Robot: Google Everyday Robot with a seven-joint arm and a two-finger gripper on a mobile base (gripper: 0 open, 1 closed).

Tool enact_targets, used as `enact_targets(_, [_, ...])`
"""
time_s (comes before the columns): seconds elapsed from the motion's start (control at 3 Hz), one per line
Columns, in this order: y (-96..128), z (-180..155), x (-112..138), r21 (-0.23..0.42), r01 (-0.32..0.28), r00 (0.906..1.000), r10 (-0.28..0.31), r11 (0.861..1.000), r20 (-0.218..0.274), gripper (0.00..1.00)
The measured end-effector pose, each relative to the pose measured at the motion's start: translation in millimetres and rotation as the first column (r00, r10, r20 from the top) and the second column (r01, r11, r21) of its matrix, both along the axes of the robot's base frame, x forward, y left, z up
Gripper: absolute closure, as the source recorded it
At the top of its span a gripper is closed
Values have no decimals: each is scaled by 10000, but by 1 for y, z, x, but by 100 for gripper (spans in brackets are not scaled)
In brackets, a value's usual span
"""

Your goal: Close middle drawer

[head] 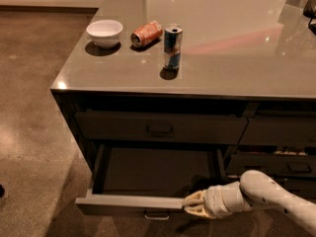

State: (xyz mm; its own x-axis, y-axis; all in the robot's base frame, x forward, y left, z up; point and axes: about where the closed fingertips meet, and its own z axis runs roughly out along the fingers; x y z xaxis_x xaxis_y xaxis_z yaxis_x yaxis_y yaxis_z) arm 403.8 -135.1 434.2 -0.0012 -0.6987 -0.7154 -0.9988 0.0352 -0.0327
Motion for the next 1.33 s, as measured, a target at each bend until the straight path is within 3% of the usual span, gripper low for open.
enact_targets(0.33, [0,6,0,0,0,10000,0,10000,0,99])
enact_targets(1.33, [0,7,0,1,1,10000,-1,10000,-1,100])
